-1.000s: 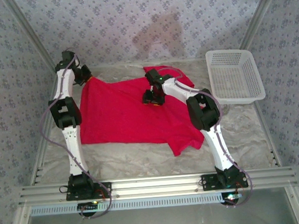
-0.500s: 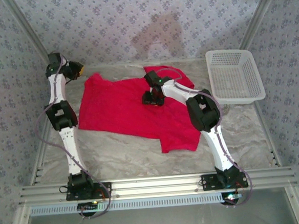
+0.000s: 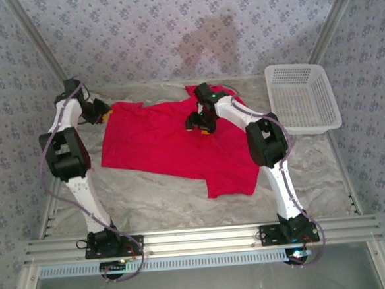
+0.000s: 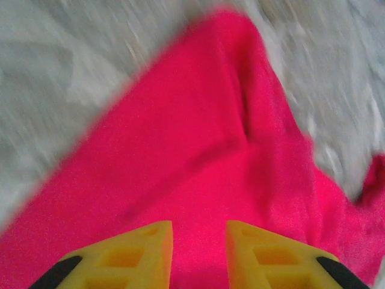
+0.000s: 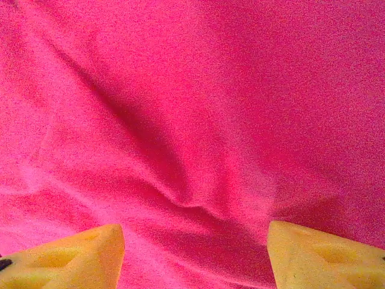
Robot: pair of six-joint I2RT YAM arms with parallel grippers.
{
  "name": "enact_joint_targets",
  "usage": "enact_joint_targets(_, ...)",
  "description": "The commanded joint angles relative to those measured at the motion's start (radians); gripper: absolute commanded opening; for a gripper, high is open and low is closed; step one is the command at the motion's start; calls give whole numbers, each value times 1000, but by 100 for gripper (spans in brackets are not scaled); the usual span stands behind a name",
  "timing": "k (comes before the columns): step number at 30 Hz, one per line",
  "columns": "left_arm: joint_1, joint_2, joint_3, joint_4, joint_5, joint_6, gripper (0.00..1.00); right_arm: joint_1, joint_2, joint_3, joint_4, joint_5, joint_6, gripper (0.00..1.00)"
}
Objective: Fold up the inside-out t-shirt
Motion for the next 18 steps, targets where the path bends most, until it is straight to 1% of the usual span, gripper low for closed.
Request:
enact_joint_targets(1,-24,-99,-194,263,77,-15,31,-70,-32,64,-38,-3,-18,66)
enact_joint_targets(2,-44,-92,-198,287,105,-17,32,-82,-21,81,-39,4,-15,66)
enact_joint_targets(4,-91,-46,-137,258,133,13,35,-97,4,122,-53,2,-16,65)
enact_joint_targets(6,-140,23,-36,191,115,55,36,-104,21,149,-65,1,-16,64)
enact_joint_targets(7,-153,51,-4,186,113,60,36,-102,23,150,-60,2,-15,64)
enact_joint_targets(11,-155,184,80,186,154,23,32,-108,51,155,-50,20,2,64)
enact_joint_targets(14,-136,204,27,175,121,24,32,-148,112,194,-30,59,17,64)
enact_joint_targets(16,-117,168,-71,196,93,22,31,-180,162,222,-27,89,37,63)
enact_joint_targets(18,-94,88,-203,234,56,15,31,-218,208,258,-59,118,47,61)
